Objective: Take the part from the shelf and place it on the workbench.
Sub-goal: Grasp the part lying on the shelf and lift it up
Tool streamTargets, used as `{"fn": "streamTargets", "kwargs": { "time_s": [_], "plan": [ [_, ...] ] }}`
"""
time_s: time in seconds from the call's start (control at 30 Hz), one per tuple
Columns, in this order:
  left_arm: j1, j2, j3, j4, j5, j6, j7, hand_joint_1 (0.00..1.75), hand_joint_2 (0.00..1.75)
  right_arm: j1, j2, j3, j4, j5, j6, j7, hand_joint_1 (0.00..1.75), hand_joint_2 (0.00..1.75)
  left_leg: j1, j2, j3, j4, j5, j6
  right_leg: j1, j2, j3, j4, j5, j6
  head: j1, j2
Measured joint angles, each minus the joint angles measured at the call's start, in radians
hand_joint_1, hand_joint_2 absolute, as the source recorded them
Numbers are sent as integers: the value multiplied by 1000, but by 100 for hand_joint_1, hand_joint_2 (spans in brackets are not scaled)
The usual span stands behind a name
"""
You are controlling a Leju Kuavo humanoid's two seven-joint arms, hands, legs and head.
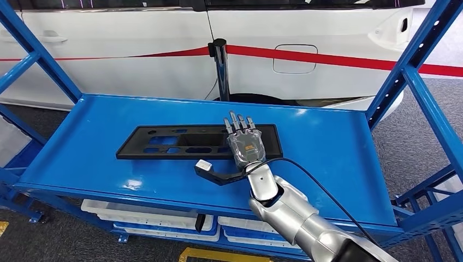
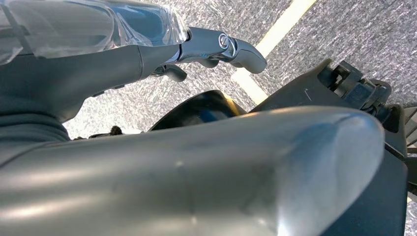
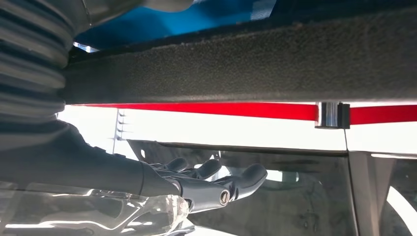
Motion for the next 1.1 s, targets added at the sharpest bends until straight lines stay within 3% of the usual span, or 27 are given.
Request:
{"fn": "streamTargets", "kwargs": {
  "time_s": [0.03,0.13,0.17,0.47,1.1],
  "plan": [
    [0,0,0,0,1,0,0,0,0,-1,-2,-1,6,-3,-1,2,15,175,0,0,1,0,0,0,0,0,1,0,0,0,0,0],
    [1,0,0,0,2,1,0,0,0,-8,-8,-3,23,-20,5,3,146,175,0,0,3,0,0,0,0,0,4,0,0,0,0,0],
    [1,0,0,0,2,1,0,0,0,-9,-11,-3,29,-26,10,3,175,175,0,0,4,0,0,0,0,0,4,0,0,0,0,0],
    [1,0,0,0,2,1,-2,0,0,-21,-19,-7,56,-48,72,-4,175,175,0,0,5,0,0,0,0,0,6,-1,1,1,0,0],
    [1,0,0,0,6,2,-14,0,0,-31,-18,3,62,-40,41,-25,175,175,0,0,7,0,0,0,0,0,8,-1,1,1,0,0]
  ]
}}
